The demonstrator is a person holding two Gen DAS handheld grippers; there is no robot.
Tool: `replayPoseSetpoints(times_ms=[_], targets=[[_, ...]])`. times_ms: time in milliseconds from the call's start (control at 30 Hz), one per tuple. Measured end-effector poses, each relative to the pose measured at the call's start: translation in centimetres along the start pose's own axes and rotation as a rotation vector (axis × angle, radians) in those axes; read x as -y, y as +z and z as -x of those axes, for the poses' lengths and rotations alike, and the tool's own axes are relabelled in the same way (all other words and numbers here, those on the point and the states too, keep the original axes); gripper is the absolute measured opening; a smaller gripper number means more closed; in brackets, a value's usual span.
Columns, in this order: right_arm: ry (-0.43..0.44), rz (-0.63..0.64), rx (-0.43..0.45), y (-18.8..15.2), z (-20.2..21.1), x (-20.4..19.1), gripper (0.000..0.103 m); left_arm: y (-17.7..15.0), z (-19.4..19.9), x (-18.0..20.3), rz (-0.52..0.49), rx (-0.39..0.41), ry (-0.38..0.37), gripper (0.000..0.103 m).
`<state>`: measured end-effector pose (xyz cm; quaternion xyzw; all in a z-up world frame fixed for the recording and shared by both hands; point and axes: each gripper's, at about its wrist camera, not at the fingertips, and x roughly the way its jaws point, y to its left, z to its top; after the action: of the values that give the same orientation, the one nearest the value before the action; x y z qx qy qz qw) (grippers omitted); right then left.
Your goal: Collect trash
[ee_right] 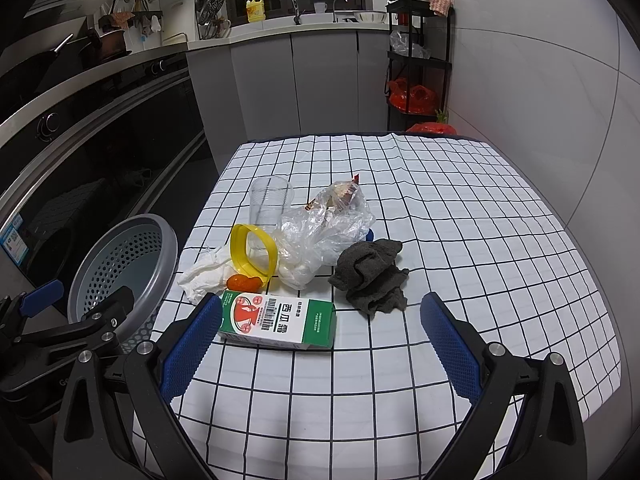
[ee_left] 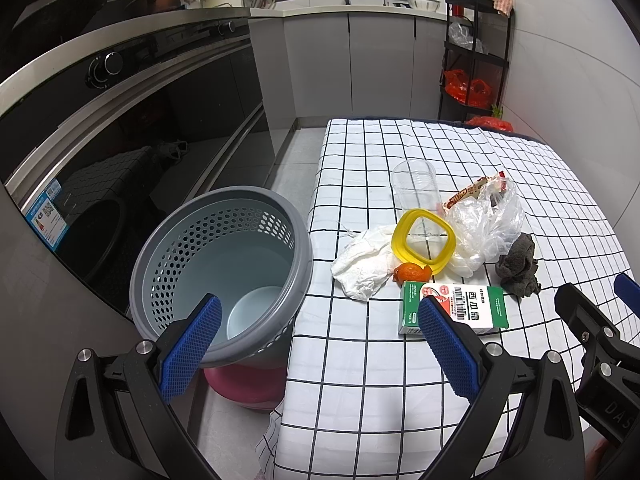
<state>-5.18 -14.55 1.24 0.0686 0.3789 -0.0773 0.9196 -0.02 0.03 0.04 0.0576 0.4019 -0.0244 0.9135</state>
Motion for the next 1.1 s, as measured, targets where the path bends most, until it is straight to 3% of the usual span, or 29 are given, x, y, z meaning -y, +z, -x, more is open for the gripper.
replayPoseSetpoints(times_ms=[467, 833, 1100], targets=[[0.009, -0.014, -0.032, -0.6, -0.8, 0.9, 0.095, -0.3, -0.5, -0.2, 0.004, -0.011, 0.011, 0.097], [-0.019, -0.092, -0.071, -2.1, -3.0, 5.4, 0.095, -1.5, -3.9, 0.7, -0.002, -0.070, 0.002, 0.097], [-0.030, -0.069, -0.090, -1.2, -6.6, 6.4, 0.095, -1.4, -5.8, 1.2, -0.015, -0.091, -0.003, 0.096]])
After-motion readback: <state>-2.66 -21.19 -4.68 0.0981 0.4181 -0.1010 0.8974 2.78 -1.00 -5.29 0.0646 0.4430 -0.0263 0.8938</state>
